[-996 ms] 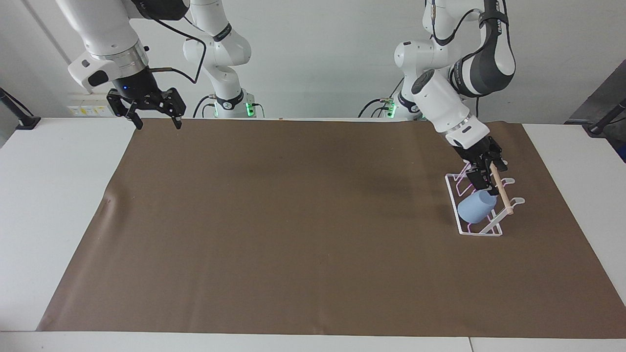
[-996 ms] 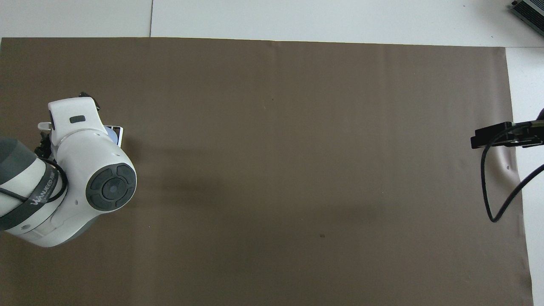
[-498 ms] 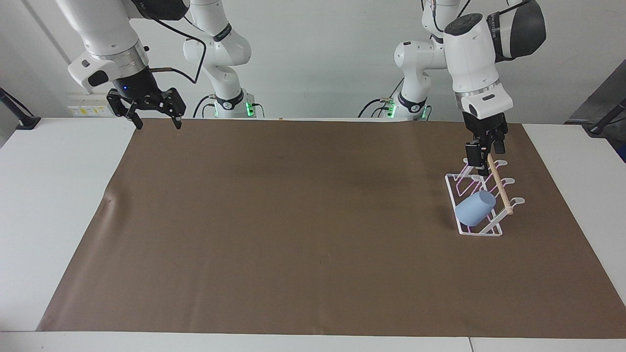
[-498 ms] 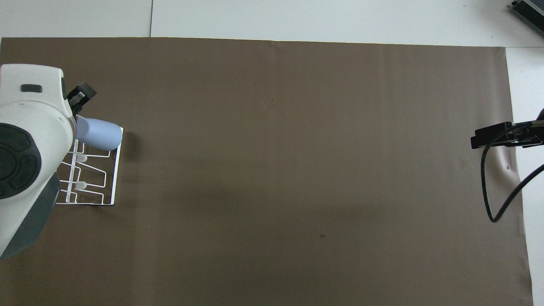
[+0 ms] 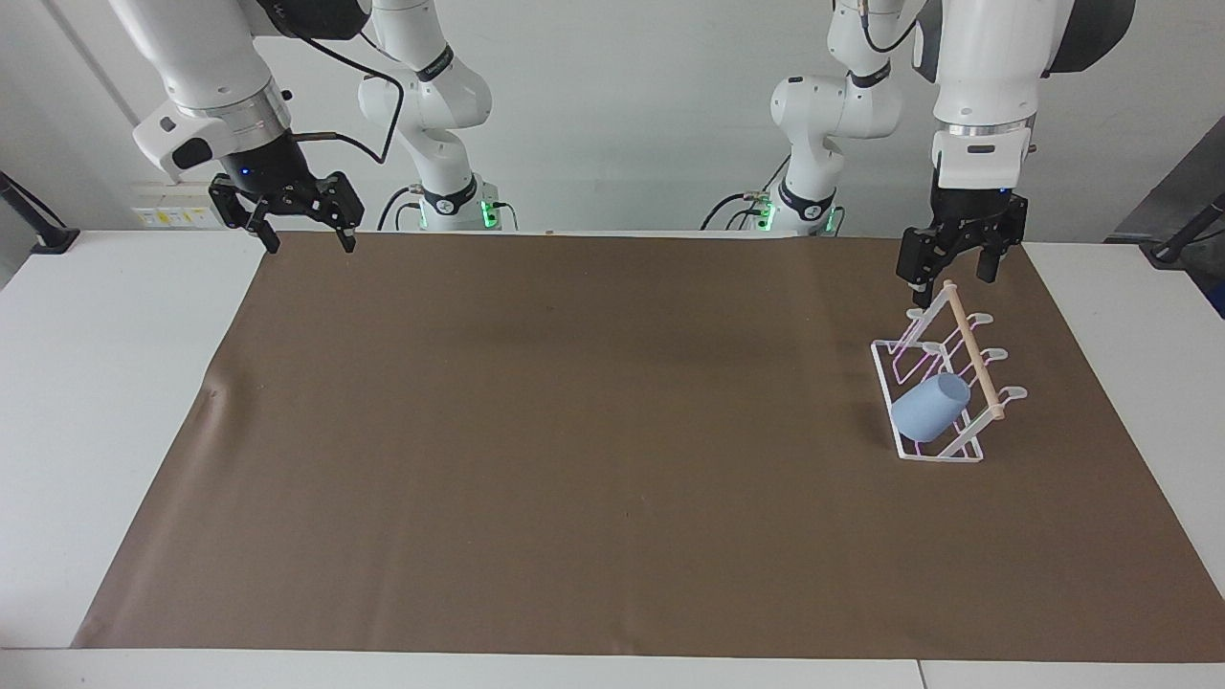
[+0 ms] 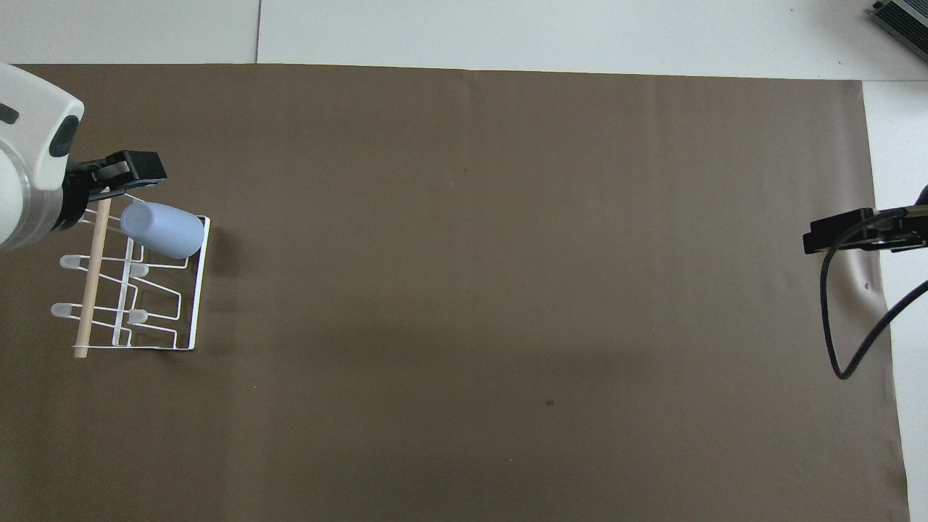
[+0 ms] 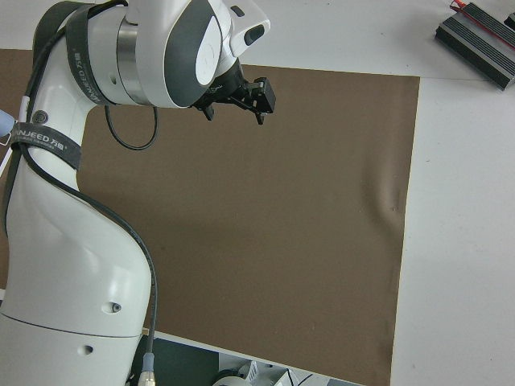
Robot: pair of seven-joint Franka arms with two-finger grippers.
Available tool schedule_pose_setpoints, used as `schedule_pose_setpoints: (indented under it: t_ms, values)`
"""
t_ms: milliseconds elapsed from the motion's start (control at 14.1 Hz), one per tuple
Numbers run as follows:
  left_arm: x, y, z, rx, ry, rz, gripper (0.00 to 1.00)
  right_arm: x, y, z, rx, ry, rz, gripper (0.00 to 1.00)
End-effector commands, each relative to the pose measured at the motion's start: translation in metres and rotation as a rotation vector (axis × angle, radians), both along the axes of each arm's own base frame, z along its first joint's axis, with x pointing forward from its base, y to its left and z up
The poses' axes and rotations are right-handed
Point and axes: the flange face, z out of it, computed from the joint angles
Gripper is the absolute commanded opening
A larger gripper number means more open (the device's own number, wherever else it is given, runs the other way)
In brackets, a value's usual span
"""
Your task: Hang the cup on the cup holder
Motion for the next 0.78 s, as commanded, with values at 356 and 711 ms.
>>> schedule_pose_setpoints:
  t_ms: [356,711]
  values:
    - [0.001,0.043,0.028,-0.044,0.232,-0.331,1.00,-0.004,-0.002,-0.001,-0.014,0.011,0.013,1.00]
    - [-0.004,0.043,0.036,-0.085,0.339,-0.424,1.00,-0.004,-0.002,-0.001,-0.014,0.011,0.013,1.00]
